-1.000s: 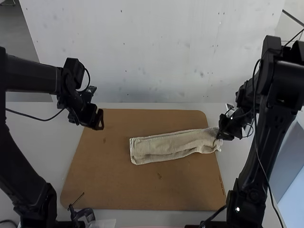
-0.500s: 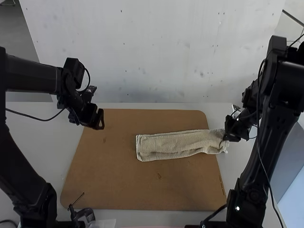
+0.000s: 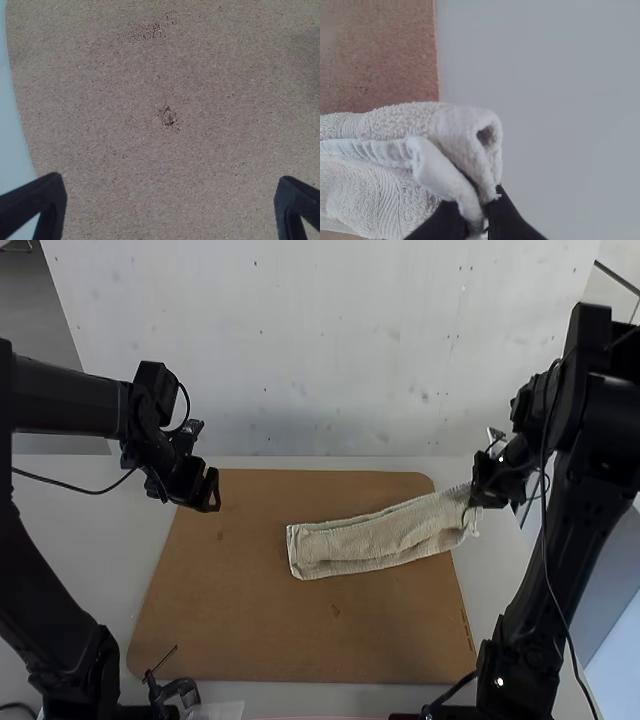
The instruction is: Fold the towel.
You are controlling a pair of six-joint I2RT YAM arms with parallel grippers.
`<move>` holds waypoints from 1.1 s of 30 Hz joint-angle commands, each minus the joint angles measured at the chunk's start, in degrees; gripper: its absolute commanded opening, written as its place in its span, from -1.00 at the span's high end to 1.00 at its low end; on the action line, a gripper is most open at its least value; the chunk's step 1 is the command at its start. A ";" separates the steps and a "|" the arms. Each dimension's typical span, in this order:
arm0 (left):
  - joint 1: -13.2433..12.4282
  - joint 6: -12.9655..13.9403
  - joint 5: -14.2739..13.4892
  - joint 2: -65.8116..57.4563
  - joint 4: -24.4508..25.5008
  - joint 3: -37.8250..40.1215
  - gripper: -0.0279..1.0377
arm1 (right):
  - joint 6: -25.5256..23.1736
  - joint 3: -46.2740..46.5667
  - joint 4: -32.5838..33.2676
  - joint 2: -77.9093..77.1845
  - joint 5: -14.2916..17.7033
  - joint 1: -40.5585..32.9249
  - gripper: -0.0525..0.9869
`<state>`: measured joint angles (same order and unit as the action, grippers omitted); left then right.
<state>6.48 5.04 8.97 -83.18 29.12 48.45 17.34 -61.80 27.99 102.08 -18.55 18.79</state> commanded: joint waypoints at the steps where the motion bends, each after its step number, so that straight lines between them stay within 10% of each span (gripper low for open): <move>1: -0.59 -0.56 1.22 0.21 -0.47 -1.42 -0.78 | -1.52 -1.39 0.93 -2.94 0.09 -1.82 0.85; 33: -2.17 -0.20 2.19 1.26 -1.18 -2.92 -0.78 | -7.76 -1.22 6.82 -11.73 -1.76 -16.06 0.85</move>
<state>4.82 5.06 10.52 -83.18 28.40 46.22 11.40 -61.71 34.20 93.43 -18.70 5.80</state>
